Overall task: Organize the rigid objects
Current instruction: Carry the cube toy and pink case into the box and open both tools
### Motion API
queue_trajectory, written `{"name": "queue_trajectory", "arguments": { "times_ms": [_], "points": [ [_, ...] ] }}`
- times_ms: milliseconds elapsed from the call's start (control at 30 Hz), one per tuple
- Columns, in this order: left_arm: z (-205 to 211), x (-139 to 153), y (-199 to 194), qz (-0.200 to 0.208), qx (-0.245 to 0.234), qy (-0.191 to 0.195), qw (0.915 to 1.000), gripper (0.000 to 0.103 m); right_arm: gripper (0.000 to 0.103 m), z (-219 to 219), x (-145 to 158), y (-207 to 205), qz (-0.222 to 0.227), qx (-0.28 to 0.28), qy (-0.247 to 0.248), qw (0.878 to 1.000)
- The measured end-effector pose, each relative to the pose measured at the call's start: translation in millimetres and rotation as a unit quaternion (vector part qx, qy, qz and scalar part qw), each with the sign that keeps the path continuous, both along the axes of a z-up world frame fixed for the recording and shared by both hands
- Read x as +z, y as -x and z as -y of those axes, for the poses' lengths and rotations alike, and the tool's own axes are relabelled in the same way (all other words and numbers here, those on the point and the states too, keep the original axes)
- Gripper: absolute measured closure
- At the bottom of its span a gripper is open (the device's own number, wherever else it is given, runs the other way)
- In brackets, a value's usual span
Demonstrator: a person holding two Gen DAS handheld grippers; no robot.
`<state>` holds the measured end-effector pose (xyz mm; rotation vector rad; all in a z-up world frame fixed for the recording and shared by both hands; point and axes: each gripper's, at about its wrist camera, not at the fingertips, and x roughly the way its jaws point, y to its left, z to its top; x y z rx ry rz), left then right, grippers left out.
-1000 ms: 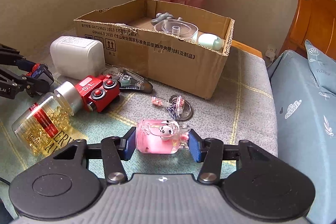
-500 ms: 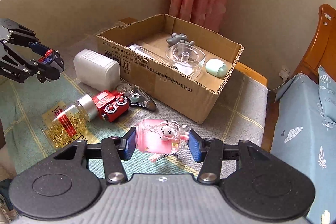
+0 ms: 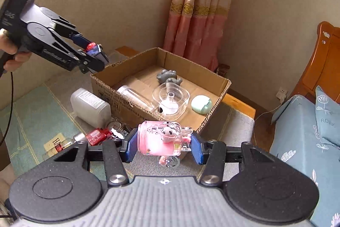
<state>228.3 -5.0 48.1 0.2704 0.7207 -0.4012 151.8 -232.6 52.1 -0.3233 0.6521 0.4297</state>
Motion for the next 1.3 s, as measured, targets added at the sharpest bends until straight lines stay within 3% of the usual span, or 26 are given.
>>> {"name": "queue_trajectory", "arguments": {
  "times_ms": [367, 400, 433, 500, 567, 1033, 1300],
  "points": [
    [16.4, -33.4, -106.6, -0.039, 0.037, -0.038, 0.9978, 0.054, 0.047, -5.6, 35.7, -27.6, 0.02, 0.005, 0.001, 1.0],
    [16.1, -36.2, -112.3, -0.033, 0.046, -0.037, 0.9977, 0.047, 0.047, -6.6, 37.7, -29.4, 0.021, 0.004, 0.002, 1.0],
    [16.6, -38.6, -117.2, -0.027, 0.056, -0.04, 0.9973, 0.029, 0.047, -7.2, 38.9, -31.1, 0.021, 0.003, 0.002, 1.0],
    [19.1, -41.9, -120.8, -0.015, 0.082, -0.056, 0.9949, 0.009, 0.047, -8.4, 41.3, -34.6, 0.02, 0.003, 0.001, 1.0],
    [19.3, -41.6, -115.2, -0.001, 0.073, -0.06, 0.9956, 0.009, 0.047, -10.0, 42.1, -37.7, 0.02, 0.004, -0.001, 1.0],
    [11.5, -14.5, -53.9, -0.004, 0.02, -0.01, 0.9997, 0.004, 0.047, -22.6, 25.1, -77.7, -0.017, 0.005, -0.012, 1.0],
    [12.5, -2.9, -11.5, 0.029, -0.008, 0.02, 0.9994, 0.001, 0.047, -29.2, 4.7, -98.7, -0.056, -0.019, -0.004, 0.998]
  ]
}}
